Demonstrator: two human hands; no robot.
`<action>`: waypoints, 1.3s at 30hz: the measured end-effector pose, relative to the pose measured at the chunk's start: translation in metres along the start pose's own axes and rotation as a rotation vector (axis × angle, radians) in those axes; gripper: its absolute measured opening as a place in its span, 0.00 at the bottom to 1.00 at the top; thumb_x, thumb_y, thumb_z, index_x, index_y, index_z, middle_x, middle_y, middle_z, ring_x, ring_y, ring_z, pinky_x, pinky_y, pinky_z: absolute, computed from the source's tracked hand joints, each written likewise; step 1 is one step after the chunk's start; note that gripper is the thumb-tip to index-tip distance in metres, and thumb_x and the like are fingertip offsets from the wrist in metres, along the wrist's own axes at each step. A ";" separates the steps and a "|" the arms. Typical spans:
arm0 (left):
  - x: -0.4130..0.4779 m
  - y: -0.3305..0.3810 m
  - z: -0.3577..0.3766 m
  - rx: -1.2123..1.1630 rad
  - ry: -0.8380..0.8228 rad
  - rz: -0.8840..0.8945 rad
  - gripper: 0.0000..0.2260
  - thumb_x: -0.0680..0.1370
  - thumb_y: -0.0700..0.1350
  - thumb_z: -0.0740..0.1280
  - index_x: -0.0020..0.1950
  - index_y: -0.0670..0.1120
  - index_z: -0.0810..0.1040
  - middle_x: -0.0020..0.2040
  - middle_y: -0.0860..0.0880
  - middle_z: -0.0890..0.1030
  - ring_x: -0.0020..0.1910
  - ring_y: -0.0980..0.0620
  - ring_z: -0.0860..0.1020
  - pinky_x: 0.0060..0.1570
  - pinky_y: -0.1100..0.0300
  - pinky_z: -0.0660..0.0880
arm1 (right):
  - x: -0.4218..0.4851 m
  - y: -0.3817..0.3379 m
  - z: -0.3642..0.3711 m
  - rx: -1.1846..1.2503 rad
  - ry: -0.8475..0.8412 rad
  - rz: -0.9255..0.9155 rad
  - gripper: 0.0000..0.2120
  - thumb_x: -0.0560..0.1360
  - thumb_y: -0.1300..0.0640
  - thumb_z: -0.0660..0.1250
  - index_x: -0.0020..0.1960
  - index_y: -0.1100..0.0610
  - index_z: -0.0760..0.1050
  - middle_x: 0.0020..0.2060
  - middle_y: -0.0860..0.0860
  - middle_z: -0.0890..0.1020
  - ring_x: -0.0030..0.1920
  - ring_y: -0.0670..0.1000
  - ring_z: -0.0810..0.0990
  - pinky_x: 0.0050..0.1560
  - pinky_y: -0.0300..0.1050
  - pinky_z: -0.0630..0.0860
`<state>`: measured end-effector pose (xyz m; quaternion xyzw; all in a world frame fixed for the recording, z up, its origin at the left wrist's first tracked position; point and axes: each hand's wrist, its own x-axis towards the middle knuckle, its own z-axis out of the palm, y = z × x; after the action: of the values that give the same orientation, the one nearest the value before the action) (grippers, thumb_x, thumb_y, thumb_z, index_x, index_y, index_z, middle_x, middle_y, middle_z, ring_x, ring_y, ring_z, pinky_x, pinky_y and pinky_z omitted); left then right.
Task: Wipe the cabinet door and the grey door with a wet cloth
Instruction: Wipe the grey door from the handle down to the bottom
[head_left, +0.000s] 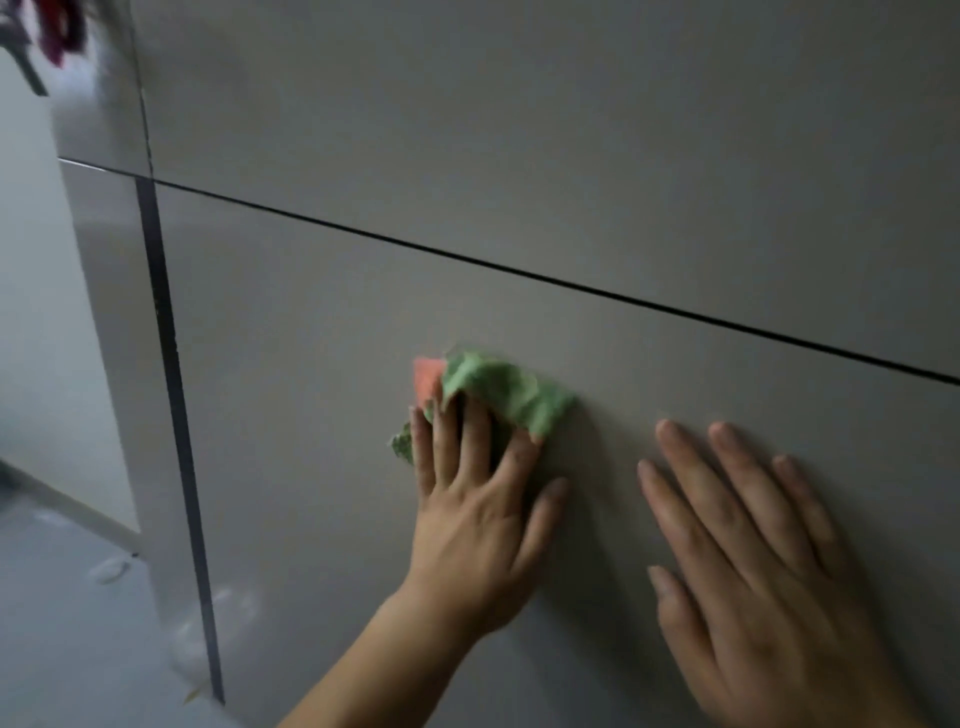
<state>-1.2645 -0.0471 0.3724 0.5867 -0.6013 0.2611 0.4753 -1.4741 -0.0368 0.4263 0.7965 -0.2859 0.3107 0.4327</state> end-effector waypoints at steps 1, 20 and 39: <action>0.011 0.002 -0.004 0.000 0.009 -0.022 0.25 0.84 0.62 0.47 0.78 0.53 0.58 0.82 0.41 0.49 0.82 0.42 0.38 0.79 0.39 0.41 | -0.001 0.003 -0.002 0.017 -0.003 0.003 0.29 0.76 0.51 0.60 0.75 0.59 0.70 0.77 0.56 0.68 0.78 0.58 0.64 0.78 0.59 0.56; 0.043 -0.075 -0.070 -0.074 -0.112 0.556 0.25 0.81 0.50 0.65 0.75 0.43 0.66 0.79 0.38 0.62 0.81 0.39 0.59 0.77 0.44 0.61 | 0.036 -0.047 0.012 0.009 -0.116 0.009 0.32 0.78 0.47 0.61 0.79 0.57 0.63 0.79 0.60 0.62 0.79 0.61 0.60 0.79 0.62 0.54; 0.077 -0.113 -0.069 -0.280 -0.154 0.711 0.27 0.80 0.51 0.62 0.77 0.40 0.70 0.82 0.40 0.58 0.82 0.41 0.55 0.80 0.42 0.53 | 0.099 -0.072 0.042 -0.136 0.324 1.060 0.32 0.83 0.47 0.48 0.79 0.67 0.55 0.79 0.67 0.54 0.79 0.70 0.50 0.80 0.59 0.45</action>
<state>-1.1276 -0.0420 0.4404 0.2893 -0.8308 0.2801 0.3842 -1.3475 -0.0579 0.4450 0.4561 -0.5964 0.5853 0.3063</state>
